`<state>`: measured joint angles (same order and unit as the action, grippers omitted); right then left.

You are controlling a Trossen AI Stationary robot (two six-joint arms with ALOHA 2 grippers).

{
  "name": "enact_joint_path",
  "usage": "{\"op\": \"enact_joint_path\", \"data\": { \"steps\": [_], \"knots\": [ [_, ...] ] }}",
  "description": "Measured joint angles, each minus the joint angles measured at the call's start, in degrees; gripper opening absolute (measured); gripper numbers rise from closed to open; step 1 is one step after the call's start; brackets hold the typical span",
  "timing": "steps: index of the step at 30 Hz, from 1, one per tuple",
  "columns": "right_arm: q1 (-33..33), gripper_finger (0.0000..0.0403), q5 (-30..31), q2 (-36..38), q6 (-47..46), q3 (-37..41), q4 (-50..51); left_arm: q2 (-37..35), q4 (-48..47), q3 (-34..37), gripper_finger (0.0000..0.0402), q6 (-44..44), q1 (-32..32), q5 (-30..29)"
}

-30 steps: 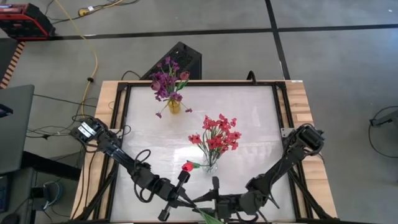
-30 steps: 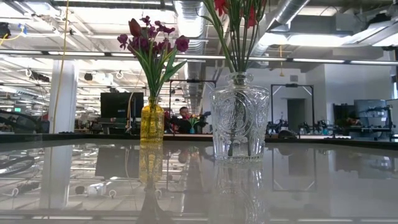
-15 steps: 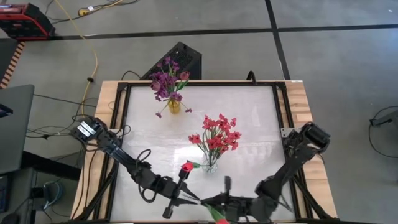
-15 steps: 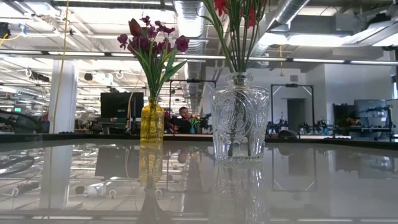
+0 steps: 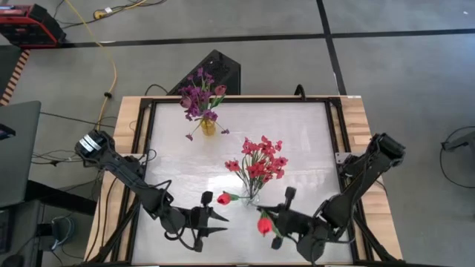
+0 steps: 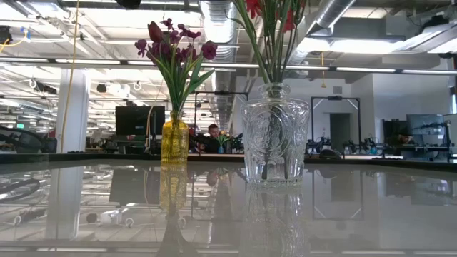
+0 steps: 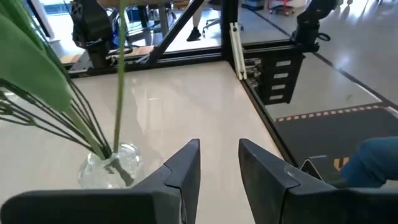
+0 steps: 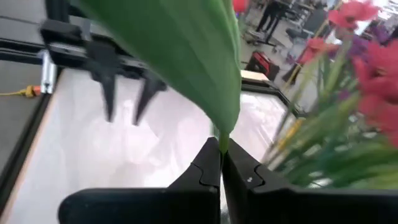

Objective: Sort flowers into vase by color
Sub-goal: Put the red flower into the transparent vase

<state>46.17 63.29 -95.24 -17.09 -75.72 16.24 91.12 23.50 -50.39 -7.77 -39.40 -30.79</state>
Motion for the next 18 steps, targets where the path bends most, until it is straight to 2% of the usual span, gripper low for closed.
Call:
{"op": "enact_joint_path", "data": {
  "steps": [5,11,18],
  "knots": [
    [-0.7,0.0028,-0.2,1.8,-2.8,0.0,4.9,0.4,0.2,0.0,0.0094,-0.1,0.3,-0.5],
    [-1.8,0.0029,-0.5,1.4,-3.0,0.0,5.6,0.4,0.5,0.0,0.0093,-0.2,0.4,-0.6],
    [-3.7,0.003,-4.2,1.2,-3.0,0.0,5.8,0.4,0.5,0.0,0.0093,-0.4,0.4,-0.7]
  ]
}}
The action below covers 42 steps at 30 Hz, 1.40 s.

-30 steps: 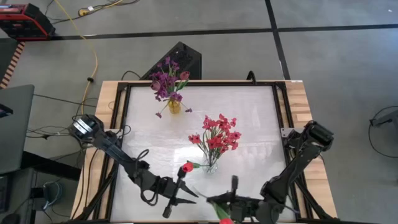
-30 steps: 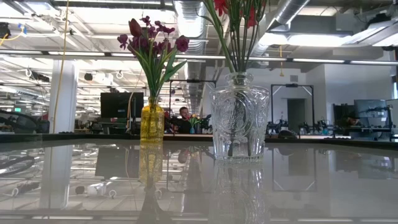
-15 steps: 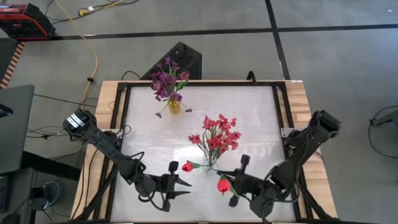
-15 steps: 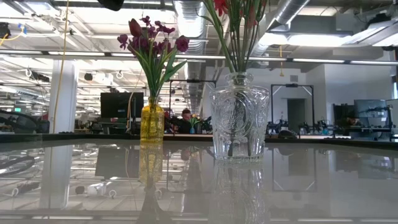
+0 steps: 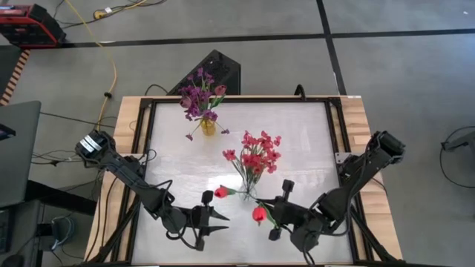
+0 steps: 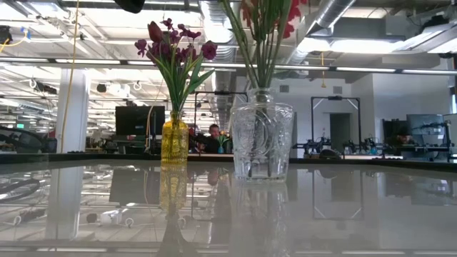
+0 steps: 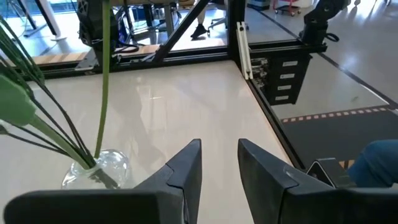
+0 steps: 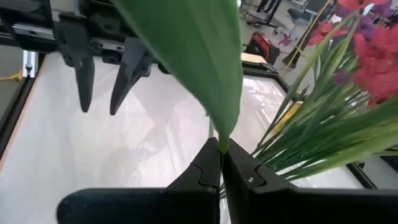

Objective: Sort flowers into vase by color
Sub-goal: Put the red flower into the transparent vase

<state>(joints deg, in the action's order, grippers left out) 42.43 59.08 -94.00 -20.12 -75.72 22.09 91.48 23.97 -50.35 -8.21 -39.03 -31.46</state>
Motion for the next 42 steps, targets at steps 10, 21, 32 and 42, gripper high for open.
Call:
{"op": "enact_joint_path", "data": {
  "steps": [10,21,32,42],
  "knots": [
    [-1.3,0.0031,-5.0,0.0,0.0,0.0,-0.1,0.0,-0.1,0.0,0.0093,0.2,0.0,-0.1],
    [-6.1,0.003,-8.5,0.0,-1.9,0.0,-0.5,0.0,-0.1,0.0,0.0093,-0.3,0.1,0.0],
    [-11.1,0.003,-17.4,0.6,-7.3,-0.1,-0.1,0.0,-2.0,0.0,0.0093,0.6,0.6,0.8],
    [-13.8,0.003,-19.1,1.2,-9.5,-3.4,3.0,0.0,-10.5,-0.1,0.0093,0.5,0.8,-0.5]
  ]
}}
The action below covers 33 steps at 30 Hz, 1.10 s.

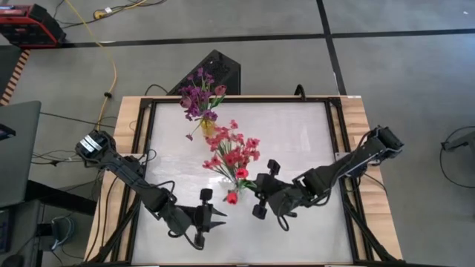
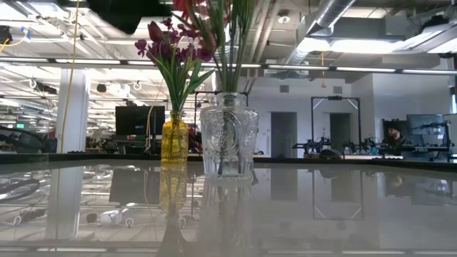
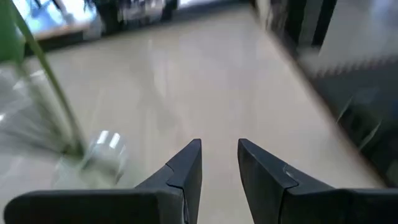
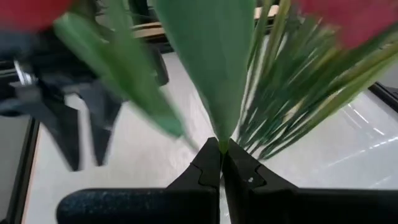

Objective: Sort flowers into vase by color
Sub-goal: Put the red flower into the transparent vase

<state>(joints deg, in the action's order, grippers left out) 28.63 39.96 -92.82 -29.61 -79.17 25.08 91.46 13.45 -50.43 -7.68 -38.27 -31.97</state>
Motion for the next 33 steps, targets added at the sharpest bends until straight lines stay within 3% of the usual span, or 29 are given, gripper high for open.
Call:
{"op": "enact_joint_path", "data": {
  "steps": [4,13,20,23,29,33],
  "knots": [
    [-1.7,0.0031,-2.0,0.0,0.0,-0.6,0.4,0.5,-7.6,0.0,0.0093,-2.0,0.9,-0.6],
    [-3.6,0.0031,-3.2,-0.1,-0.6,-0.7,1.0,0.5,-7.0,0.5,0.0093,-2.1,4.4,-1.1],
    [-3.3,0.0031,-2.5,-2.4,-2.1,1.9,0.7,0.5,22.7,15.7,0.0093,-0.8,4.9,-1.0],
    [-2.8,0.0031,-1.7,-2.2,-2.3,3.8,-2.4,0.5,30.7,20.6,0.0093,-3.0,4.9,-0.6],
    [-2.8,0.0034,-0.6,-2.3,-3.5,6.1,-5.5,0.5,34.5,22.6,0.0093,-4.9,4.5,0.6],
    [-2.7,0.0059,-0.8,-2.2,-3.6,6.2,-6.3,0.5,34.5,22.6,0.0093,-4.8,4.5,1.5]
  ]
}}
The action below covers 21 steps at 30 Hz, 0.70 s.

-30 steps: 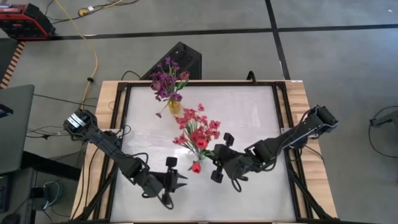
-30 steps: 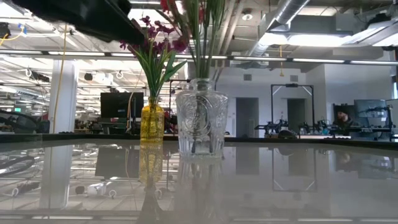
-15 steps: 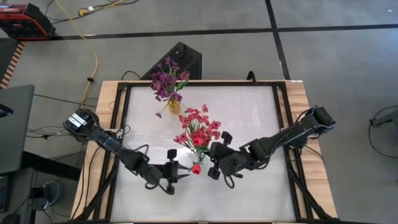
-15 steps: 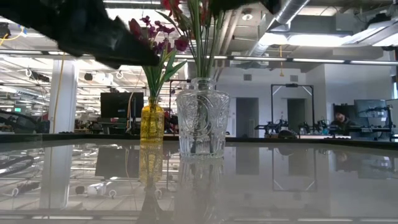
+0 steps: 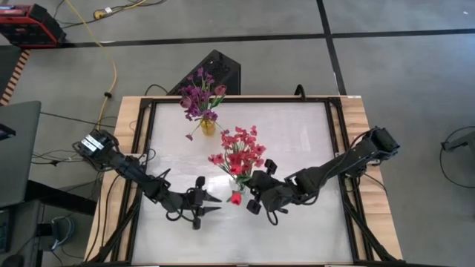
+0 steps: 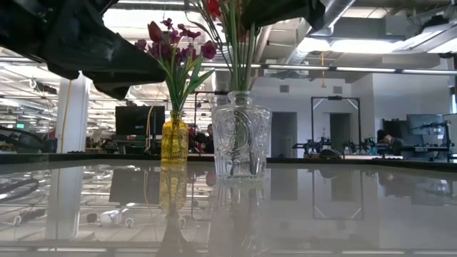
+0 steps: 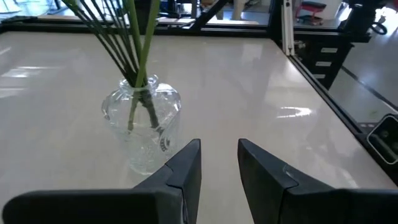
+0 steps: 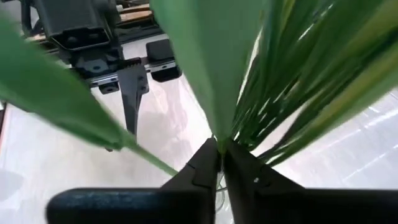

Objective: Sort flowers into vase by color
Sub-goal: Put the red flower into the transparent vase, then return to Home Position

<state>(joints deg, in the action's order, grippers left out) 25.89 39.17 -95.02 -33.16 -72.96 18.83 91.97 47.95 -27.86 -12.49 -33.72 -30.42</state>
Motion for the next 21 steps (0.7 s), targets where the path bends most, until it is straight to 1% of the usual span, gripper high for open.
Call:
{"op": "enact_joint_path", "data": {
  "steps": [6,9,13,16,21],
  "knots": [
    [0.5,0.0137,-0.6,0.2,0.0,0.0,0.9,0.0,0.0,0.0,0.0093,0.0,0.0,0.8],
    [0.7,0.0179,-2.6,1.6,0.0,0.0,2.2,-0.1,0.0,0.0,0.0093,0.2,0.0,1.7],
    [0.8,0.0222,-5.8,4.2,0.0,0.0,4.2,-0.1,-0.1,-0.1,0.0093,0.6,0.0,2.1],
    [1.0,0.024,-7.6,6.2,0.1,0.0,6.0,-0.1,-0.1,-0.1,0.0093,0.7,0.0,2.1],
    [2.1,0.0244,-8.2,10.7,-0.1,0.0,13.0,-0.6,-0.3,-0.1,0.0093,3.4,-0.4,2.6]
  ]
}}
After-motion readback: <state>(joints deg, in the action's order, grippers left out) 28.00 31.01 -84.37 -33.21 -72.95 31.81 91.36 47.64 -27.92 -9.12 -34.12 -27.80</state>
